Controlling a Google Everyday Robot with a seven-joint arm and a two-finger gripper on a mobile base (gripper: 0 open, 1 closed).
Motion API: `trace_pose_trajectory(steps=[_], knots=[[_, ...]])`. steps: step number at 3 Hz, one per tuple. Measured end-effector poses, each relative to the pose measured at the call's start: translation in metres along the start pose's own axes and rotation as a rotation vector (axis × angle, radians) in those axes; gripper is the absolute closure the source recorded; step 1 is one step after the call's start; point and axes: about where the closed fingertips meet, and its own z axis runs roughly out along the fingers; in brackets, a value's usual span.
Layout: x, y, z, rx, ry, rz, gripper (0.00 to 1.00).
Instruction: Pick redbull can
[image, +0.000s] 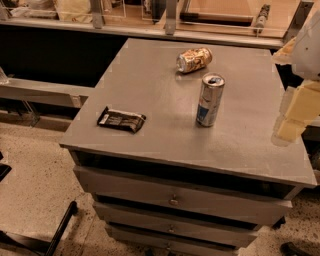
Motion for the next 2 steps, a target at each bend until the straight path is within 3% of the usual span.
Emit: trace_pose_trajectory(steps=[1,2], knots=[[-0.001,0.000,0.000,0.002,-0.003,0.000,0.00],[-0.024,-0.017,0.011,0.012,-0.086,-0.018,0.00]])
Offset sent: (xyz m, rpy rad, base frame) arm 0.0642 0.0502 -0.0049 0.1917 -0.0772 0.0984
